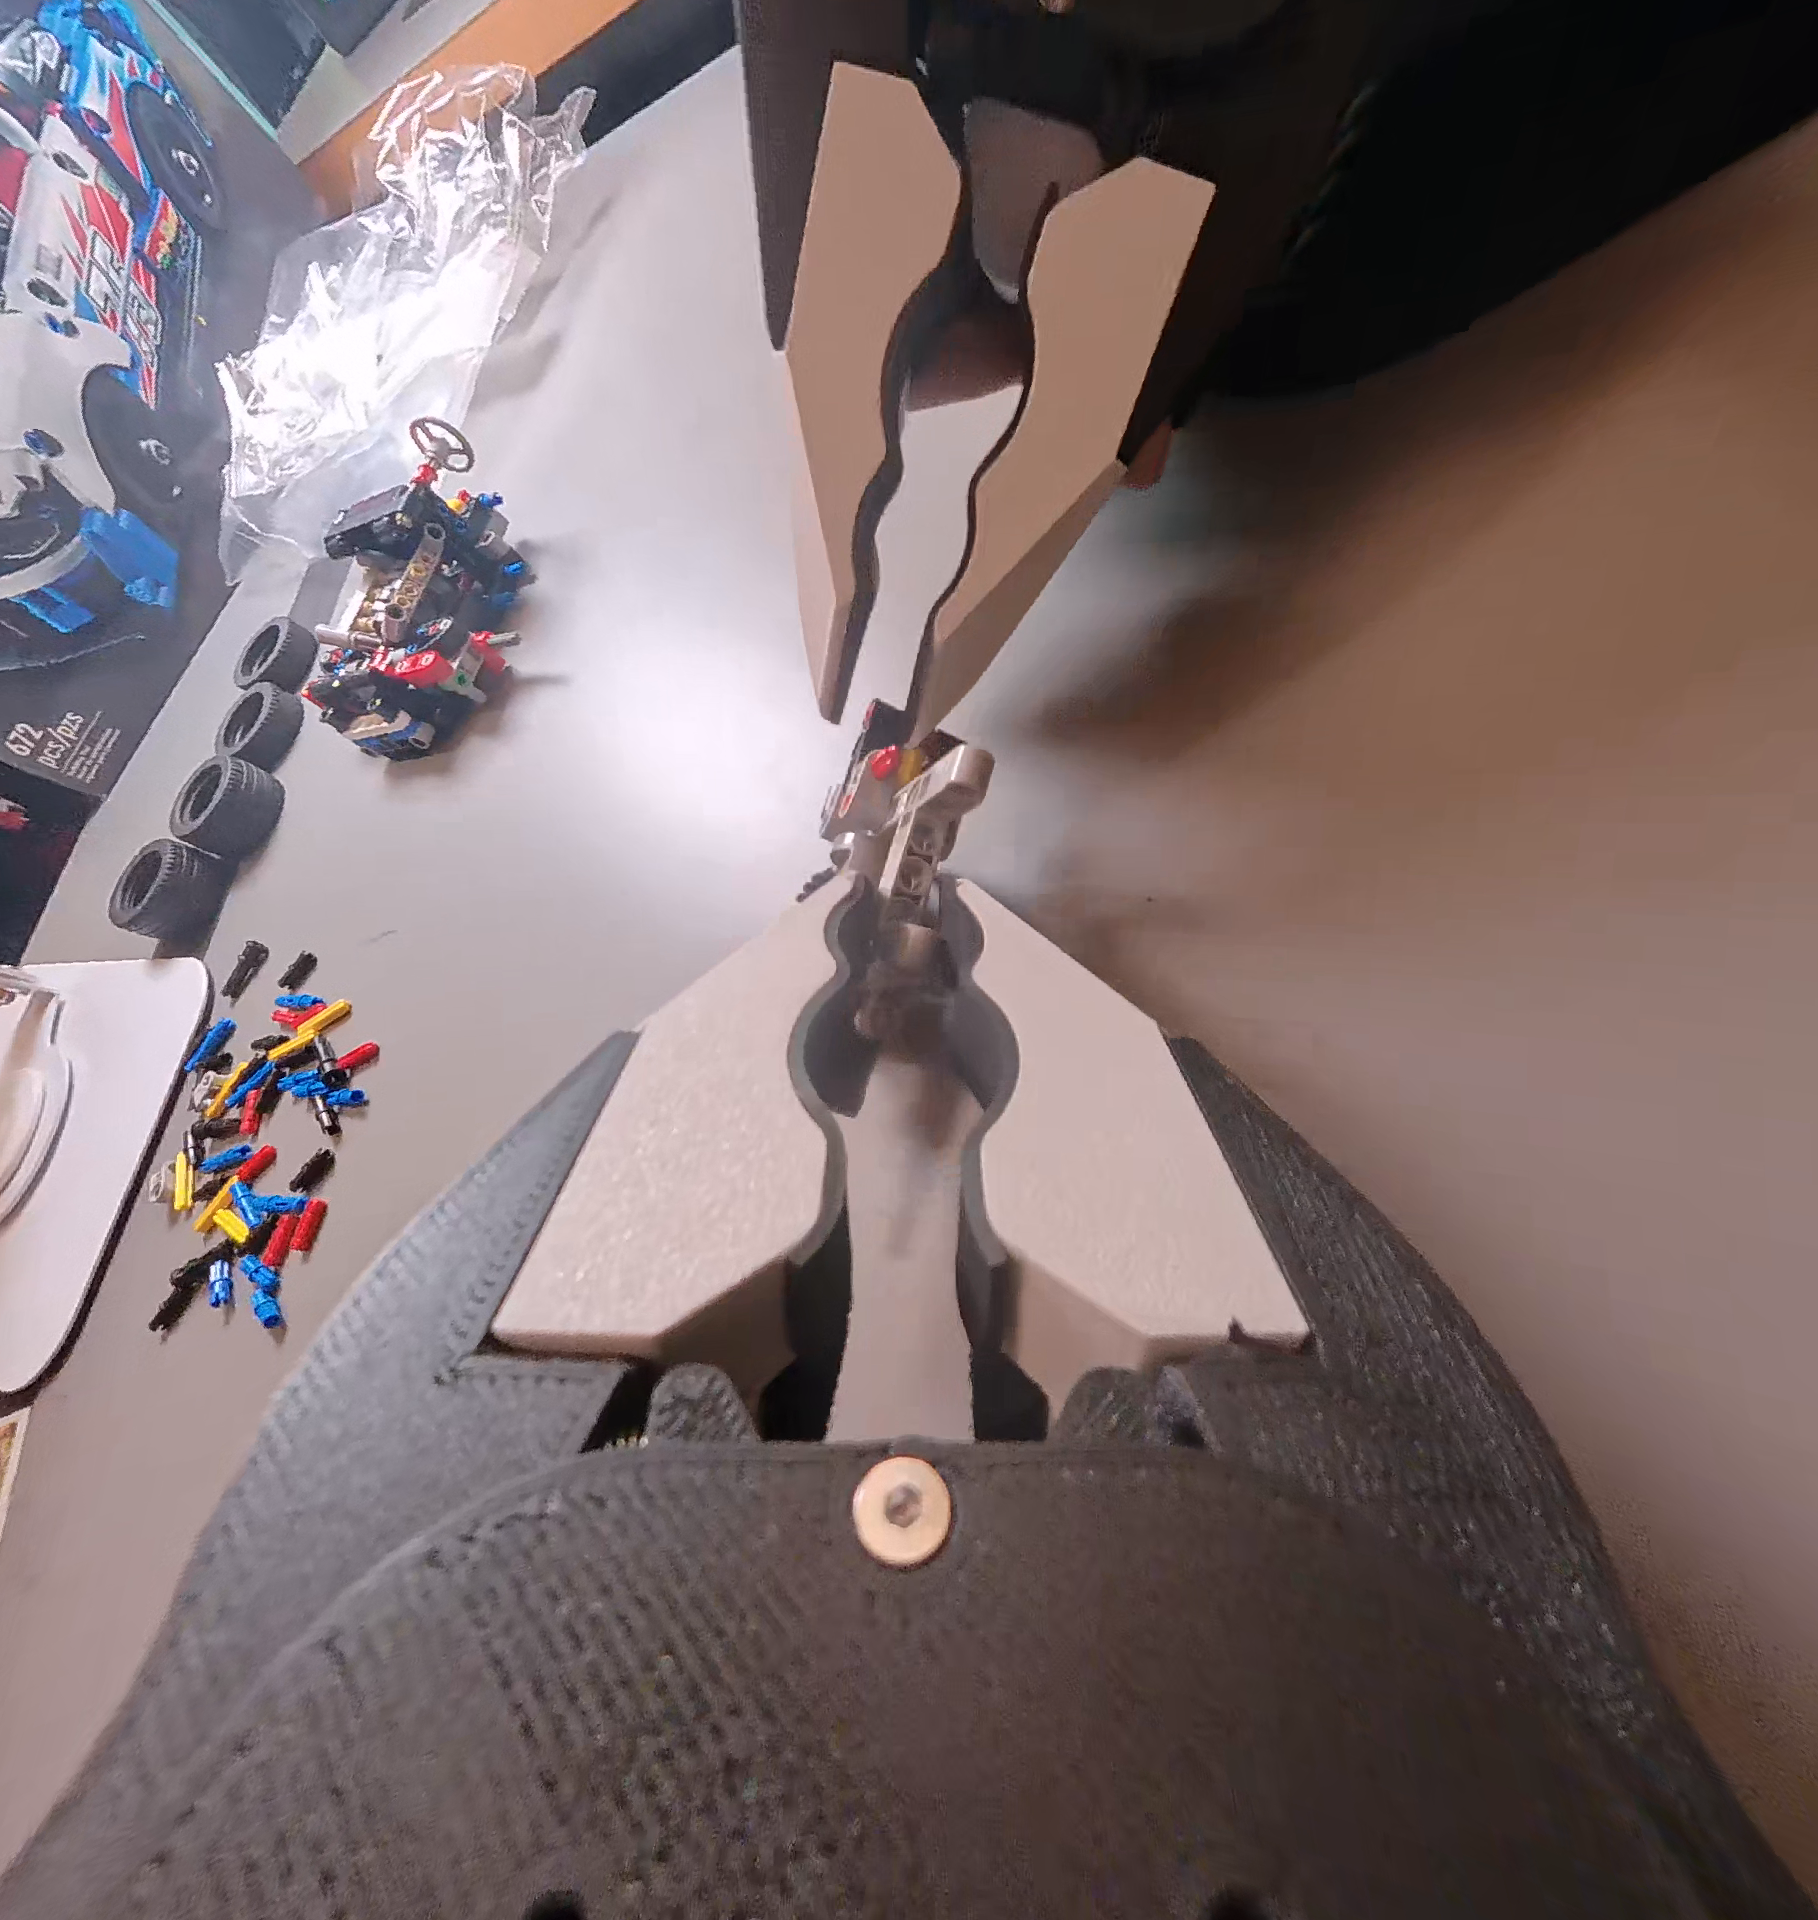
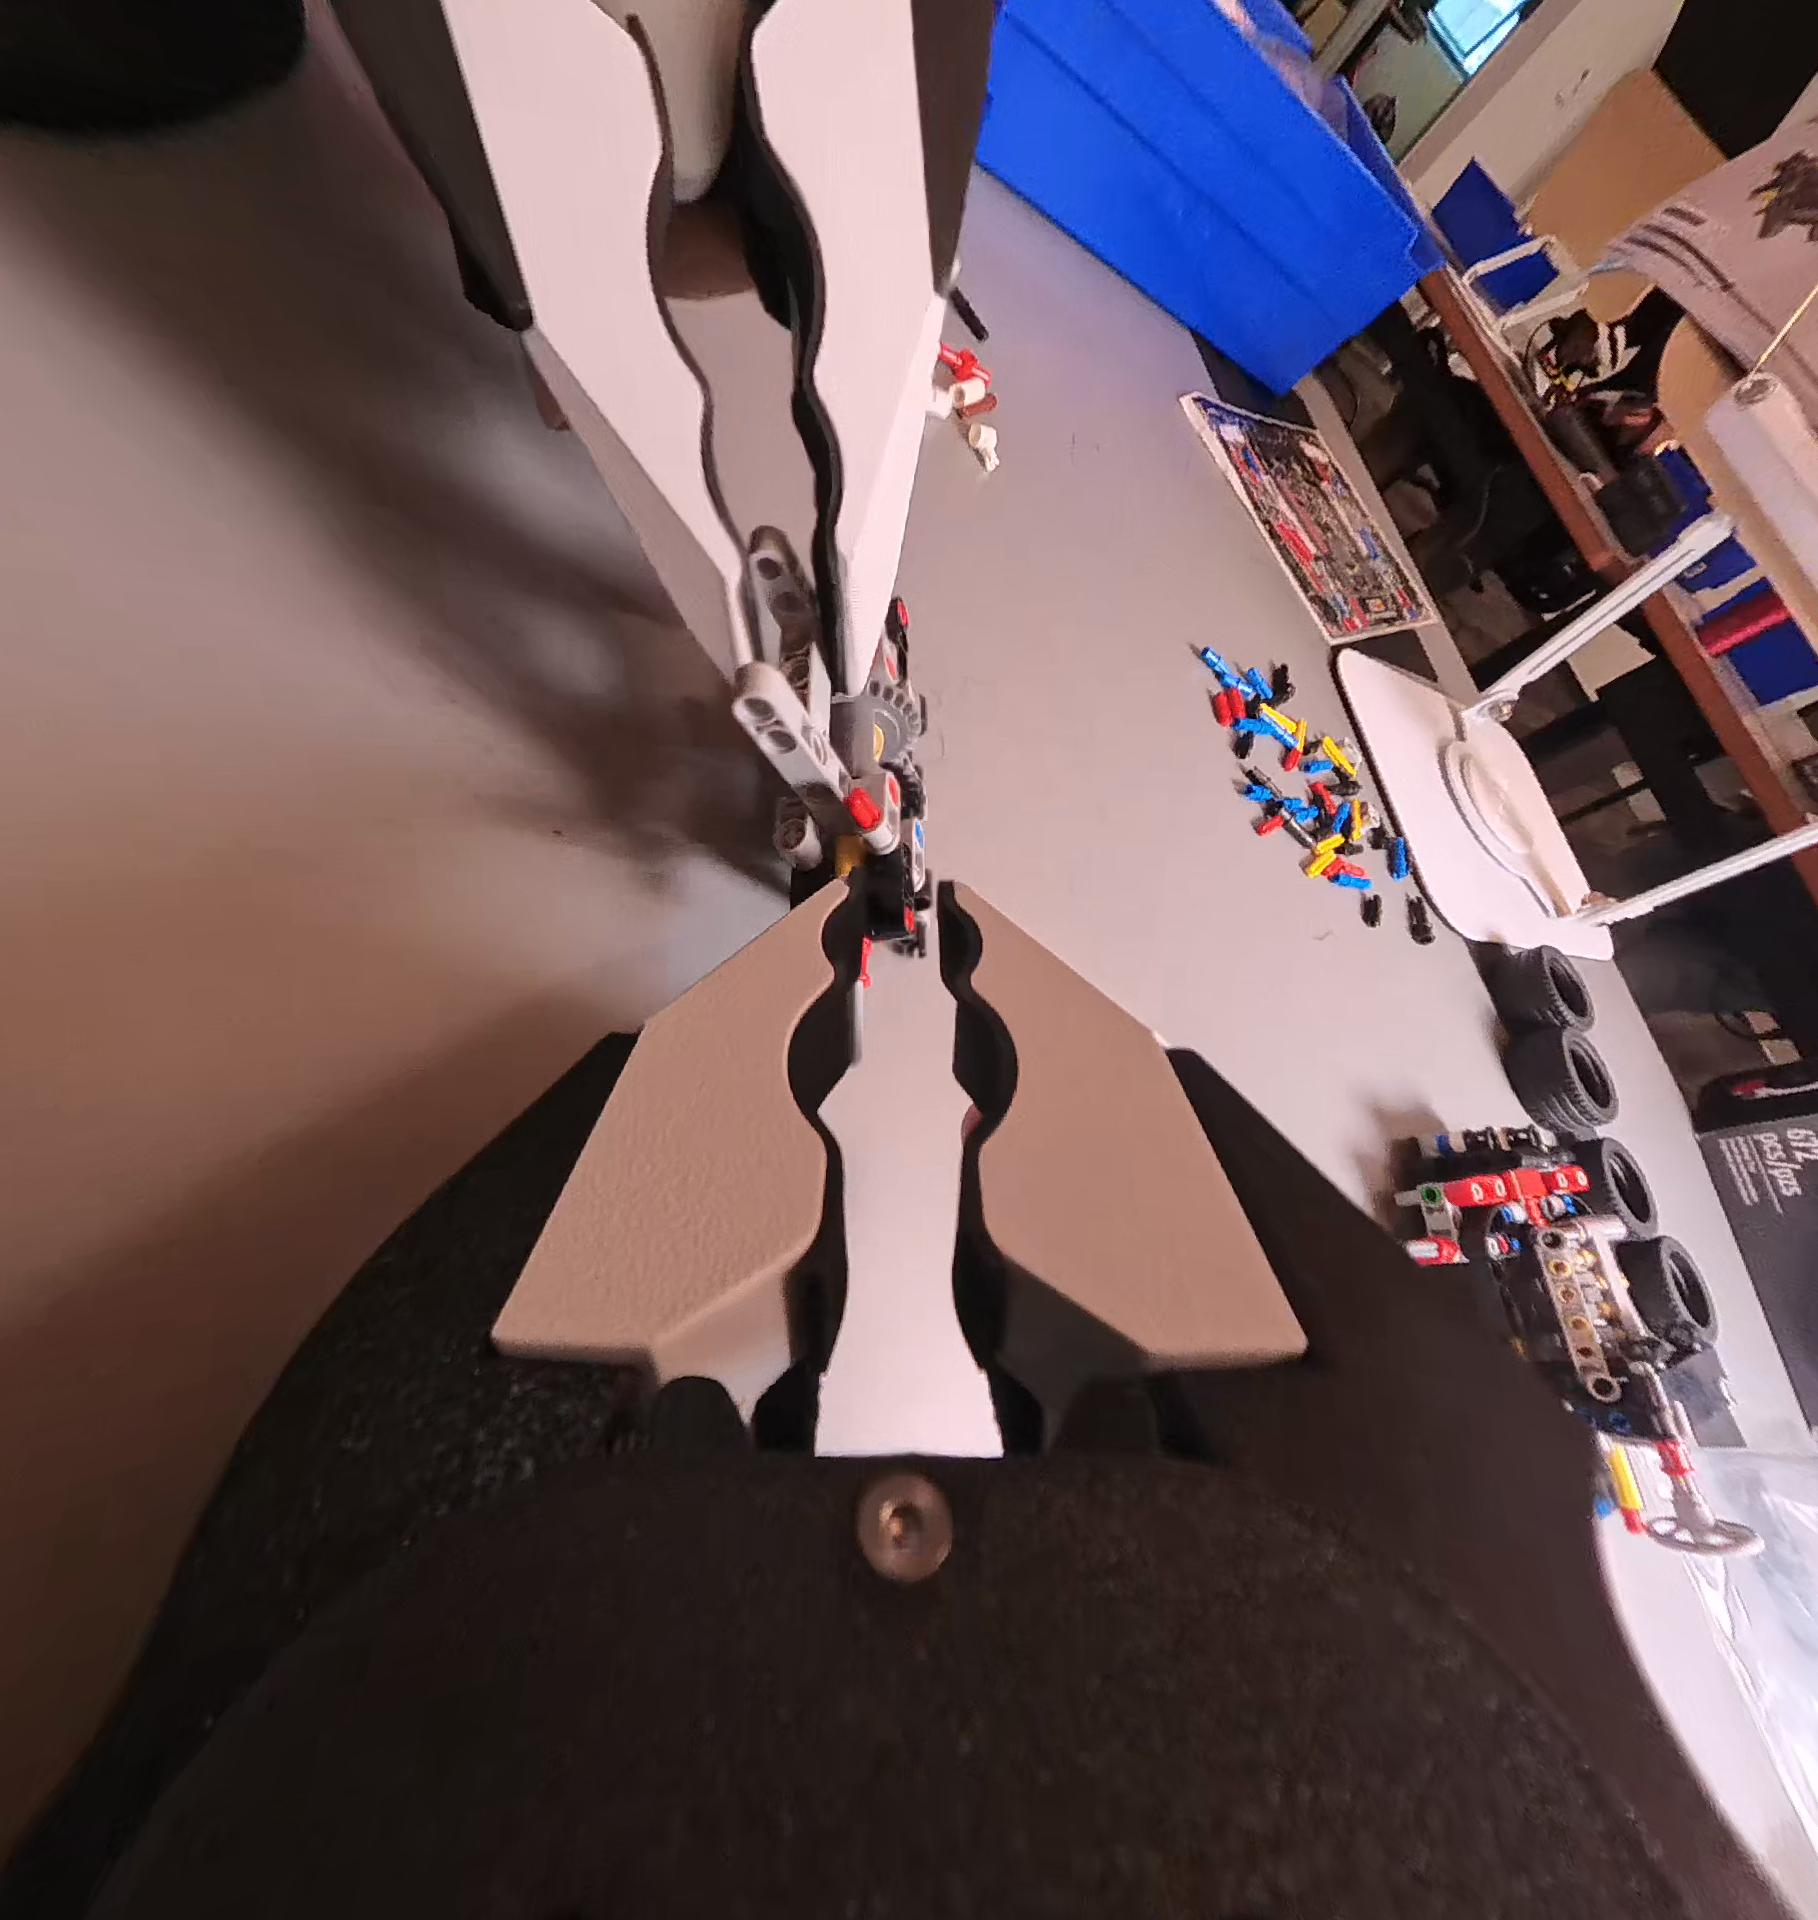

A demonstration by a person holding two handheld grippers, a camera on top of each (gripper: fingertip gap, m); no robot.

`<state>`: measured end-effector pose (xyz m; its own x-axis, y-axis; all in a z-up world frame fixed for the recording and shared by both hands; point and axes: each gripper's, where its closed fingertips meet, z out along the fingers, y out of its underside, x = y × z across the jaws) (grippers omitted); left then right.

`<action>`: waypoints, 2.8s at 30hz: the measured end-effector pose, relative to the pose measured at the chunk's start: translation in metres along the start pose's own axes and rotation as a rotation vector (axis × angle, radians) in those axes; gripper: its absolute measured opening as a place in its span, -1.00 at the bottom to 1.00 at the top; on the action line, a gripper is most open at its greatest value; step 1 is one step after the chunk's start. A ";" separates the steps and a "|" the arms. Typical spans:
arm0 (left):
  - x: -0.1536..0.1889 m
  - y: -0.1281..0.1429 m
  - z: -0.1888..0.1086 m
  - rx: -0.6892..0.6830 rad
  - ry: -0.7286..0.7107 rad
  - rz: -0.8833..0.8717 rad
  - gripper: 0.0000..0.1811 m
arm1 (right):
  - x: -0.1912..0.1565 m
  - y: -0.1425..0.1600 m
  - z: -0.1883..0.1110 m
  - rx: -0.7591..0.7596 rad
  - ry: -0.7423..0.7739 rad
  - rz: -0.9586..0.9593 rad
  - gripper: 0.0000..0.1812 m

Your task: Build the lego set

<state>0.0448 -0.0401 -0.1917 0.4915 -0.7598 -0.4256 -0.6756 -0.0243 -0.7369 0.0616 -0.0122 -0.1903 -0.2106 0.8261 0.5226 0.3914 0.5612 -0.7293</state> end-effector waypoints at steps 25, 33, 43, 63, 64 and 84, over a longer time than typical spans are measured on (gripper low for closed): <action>-0.023 -0.006 -0.009 0.157 0.051 -0.393 -0.22 | 0.041 0.031 -0.019 -0.114 0.162 0.097 -0.71; -0.037 0.011 -0.006 0.115 0.016 -0.508 0.04 | 0.035 0.009 -0.026 0.039 0.059 0.292 -0.50; 0.003 0.031 0.015 -0.080 0.149 -0.394 -0.01 | -0.019 0.021 -0.004 -0.126 -0.177 0.197 -0.51; -0.009 0.033 0.014 -0.097 0.042 -0.340 -0.39 | 0.019 0.020 0.003 -0.086 0.071 0.177 -0.85; -0.010 0.032 0.014 -0.093 0.042 -0.346 -0.39 | 0.020 0.019 0.002 -0.077 0.078 0.183 -0.85; -0.025 0.027 0.008 -0.012 0.006 -0.438 -0.16 | 0.012 0.006 0.004 -0.011 0.075 0.170 -0.83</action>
<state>0.0183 -0.0169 -0.2052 0.7296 -0.6801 -0.0713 -0.4108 -0.3525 -0.8408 0.0582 0.0011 -0.1902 -0.0733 0.9026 0.4242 0.4258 0.4129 -0.8051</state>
